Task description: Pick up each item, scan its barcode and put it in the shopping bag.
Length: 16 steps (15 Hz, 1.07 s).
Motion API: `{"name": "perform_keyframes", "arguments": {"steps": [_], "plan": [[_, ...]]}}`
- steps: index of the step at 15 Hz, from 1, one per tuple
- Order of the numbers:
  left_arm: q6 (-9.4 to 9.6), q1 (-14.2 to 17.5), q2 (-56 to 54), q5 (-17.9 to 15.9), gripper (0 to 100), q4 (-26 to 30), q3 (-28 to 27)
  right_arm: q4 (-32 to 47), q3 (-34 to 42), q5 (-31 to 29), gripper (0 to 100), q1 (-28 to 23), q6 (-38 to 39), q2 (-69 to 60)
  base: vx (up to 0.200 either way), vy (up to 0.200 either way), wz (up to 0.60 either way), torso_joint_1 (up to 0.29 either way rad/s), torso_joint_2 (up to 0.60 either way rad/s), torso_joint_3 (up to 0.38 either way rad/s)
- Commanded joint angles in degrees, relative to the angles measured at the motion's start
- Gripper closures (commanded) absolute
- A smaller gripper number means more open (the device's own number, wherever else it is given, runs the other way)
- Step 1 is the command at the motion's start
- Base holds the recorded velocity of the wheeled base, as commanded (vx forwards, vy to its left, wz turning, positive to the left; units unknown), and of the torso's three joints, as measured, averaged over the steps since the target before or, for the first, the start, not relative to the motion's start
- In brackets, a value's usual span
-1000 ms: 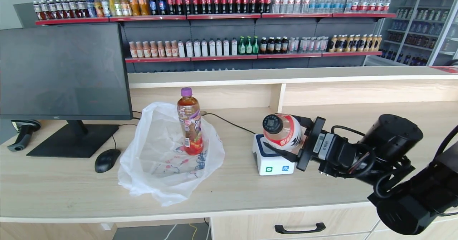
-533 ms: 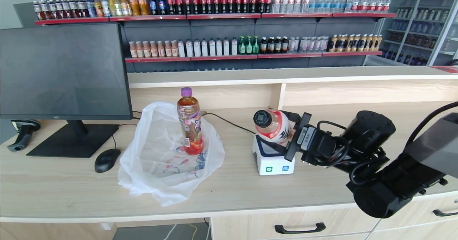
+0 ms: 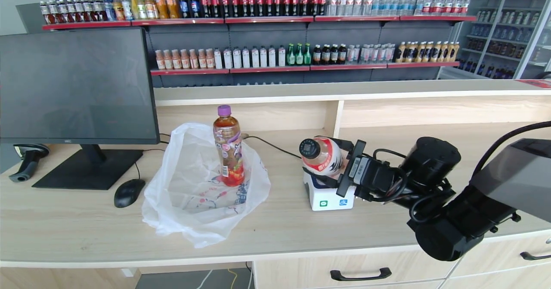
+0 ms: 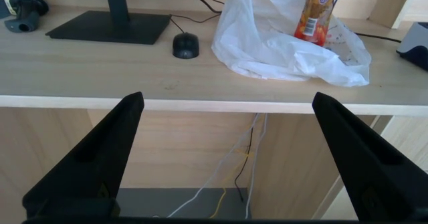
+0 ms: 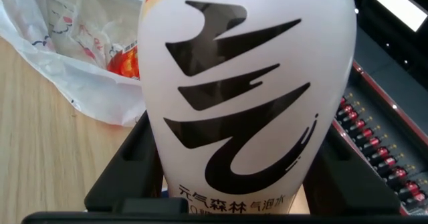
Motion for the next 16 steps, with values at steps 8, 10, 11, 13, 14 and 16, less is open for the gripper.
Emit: {"name": "perform_keyframes", "arguments": {"steps": [8,10,11,13,14,16], "plan": [[0.0,0.0,0.06,0.04,0,0.03,0.0,-0.08,-0.38,-0.04,100,0.01,-0.13,0.52,0.0,0.0,0.0,0.0,0.0,0.0],[0.0,0.0,0.06,0.04,0,0.03,0.0,-0.08,-0.29,-0.04,100,-0.08,-0.22,0.43,0.0,0.0,0.0,0.0,0.0,0.0],[0.0,0.0,0.06,0.04,0,0.03,0.0,-0.08,-0.29,-0.04,100,-0.08,-0.22,0.52,0.0,0.0,0.0,0.0,0.0,0.0],[0.0,0.0,0.06,0.04,0,0.03,0.0,-0.08,0.32,-0.04,100,-0.08,-0.4,0.52,0.0,0.0,0.0,0.0,0.0,0.0],[0.0,0.0,0.06,0.04,0,0.03,0.0,-0.08,0.24,-0.04,100,-0.08,-0.4,0.52,0.0,0.0,0.0,0.0,0.0,0.0],[0.0,0.0,0.06,0.04,0,0.03,0.0,-0.08,0.41,-0.04,100,0.01,-0.57,0.61,0.0,0.0,0.0,0.0,0.0,0.0]]}}
